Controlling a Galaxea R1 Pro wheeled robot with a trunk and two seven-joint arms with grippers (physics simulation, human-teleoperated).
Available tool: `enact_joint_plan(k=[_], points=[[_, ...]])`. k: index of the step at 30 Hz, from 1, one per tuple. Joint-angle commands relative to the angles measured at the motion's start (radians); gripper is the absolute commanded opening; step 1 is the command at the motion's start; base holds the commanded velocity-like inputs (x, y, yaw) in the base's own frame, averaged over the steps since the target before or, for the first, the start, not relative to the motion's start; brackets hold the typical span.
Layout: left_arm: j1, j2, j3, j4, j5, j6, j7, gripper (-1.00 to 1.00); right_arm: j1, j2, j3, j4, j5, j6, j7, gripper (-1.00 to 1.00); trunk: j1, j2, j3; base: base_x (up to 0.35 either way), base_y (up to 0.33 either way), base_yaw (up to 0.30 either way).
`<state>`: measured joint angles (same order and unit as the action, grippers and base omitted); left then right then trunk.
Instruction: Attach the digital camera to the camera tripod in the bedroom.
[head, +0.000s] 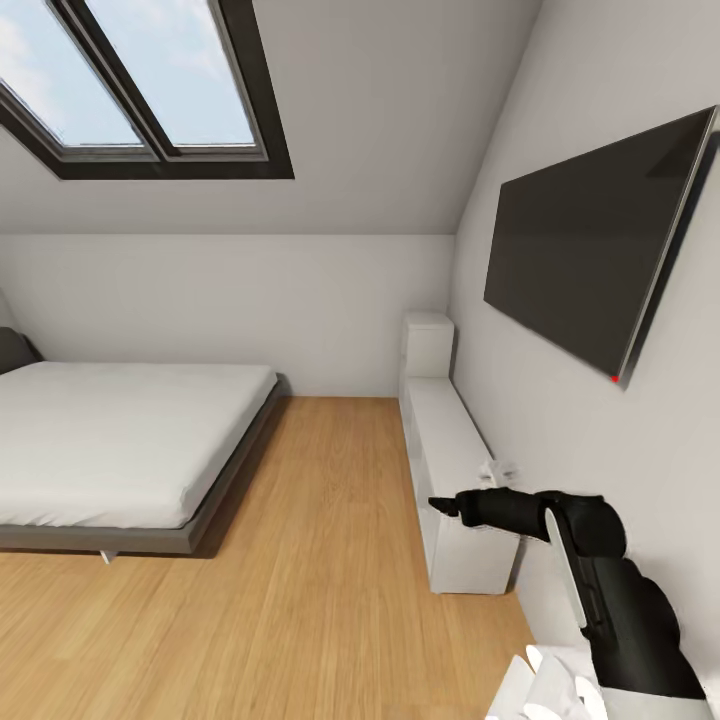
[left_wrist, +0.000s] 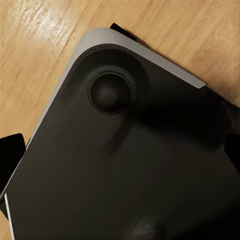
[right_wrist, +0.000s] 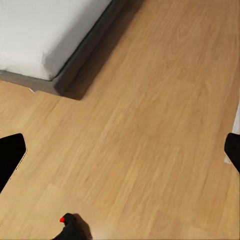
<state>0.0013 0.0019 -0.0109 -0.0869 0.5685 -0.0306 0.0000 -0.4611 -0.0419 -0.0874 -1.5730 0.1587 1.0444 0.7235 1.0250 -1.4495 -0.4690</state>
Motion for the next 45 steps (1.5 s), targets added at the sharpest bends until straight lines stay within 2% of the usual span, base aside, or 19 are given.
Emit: enact_joint_plan(k=[1,3,4,8,12,18,30,33,36,38,40,45], points=[[0.0,0.0,-0.001,-0.002,0.004,-0.002,0.0,1.0,-0.01,0.009,0.011,-0.001,0.012,0.003,0.011,1.0,0.0,-0.001,-0.001,0.0,0.0,0.0],[0.0,0.0,-0.001,-0.003,0.003,-0.001,0.0,1.0,-0.024,0.037,0.032,-0.001,0.012,0.003,0.01,1.0,0.0,-0.001,-0.001,0.0,0.0,0.0],[0.0,0.0,-0.001,-0.007,0.003,-0.001,0.0,1.0,-0.036,0.073,0.053,-0.001,0.013,0.003,0.009,1.0,0.0,-0.001,-0.001,0.0,0.0,0.0],[0.0,0.0,-0.001,-0.012,0.002,0.0,0.0,1.0,-0.048,0.156,0.094,-0.001,0.019,0.003,0.004,1.0,0.0,-0.001,-0.001,0.0,0.0,0.0],[0.0,0.0,-0.001,-0.014,0.002,0.0,0.0,1.0,-0.052,0.216,0.148,0.0,0.023,0.003,-0.004,1.0,0.0,-0.001,-0.001,0.0,0.0,0.0],[0.0,0.0,-0.001,-0.016,0.002,0.0,0.0,1.0,-0.055,0.216,0.24,0.001,0.025,0.003,-0.009,1.0,0.0,-0.001,-0.001,0.0,0.0,0.0],[0.0,0.002,-0.002,-0.037,0.002,0.0,-0.002,1.0,-0.05,0.216,0.258,0.005,0.021,0.003,-0.004,1.0,0.0,-0.001,-0.001,0.0,0.0,0.0],[-0.001,0.01,-0.003,-0.1,-0.002,0.006,0.001,1.0,-0.051,0.216,0.259,0.005,0.022,0.003,-0.004,1.0,0.0,-0.001,-0.001,0.0,0.0,0.0],[-0.004,0.03,-0.004,-0.207,-0.011,0.033,0.005,1.0,-0.051,0.216,0.259,0.004,0.023,0.003,-0.004,1.0,0.0,-0.001,-0.001,0.0,0.0,0.0],[-0.014,0.045,-0.004,-0.293,-0.019,0.082,0.014,1.0,-0.051,0.216,0.258,0.004,0.024,0.003,-0.004,1.0,0.0,-0.001,-0.001,0.0,0.0,0.0],[-0.038,0.059,-0.004,-0.383,-0.029,0.166,0.032,1.0,-0.051,0.216,0.258,0.005,0.024,0.003,-0.004,1.0,0.0,-0.001,-0.001,0.0,0.0,0.0],[-0.158,0.077,-0.003,-0.583,-0.044,0.49,0.112,1.0,-0.051,0.216,0.259,0.005,0.024,0.003,-0.004,1.0,0.0,-0.001,-0.001,0.0,0.0,0.0]])
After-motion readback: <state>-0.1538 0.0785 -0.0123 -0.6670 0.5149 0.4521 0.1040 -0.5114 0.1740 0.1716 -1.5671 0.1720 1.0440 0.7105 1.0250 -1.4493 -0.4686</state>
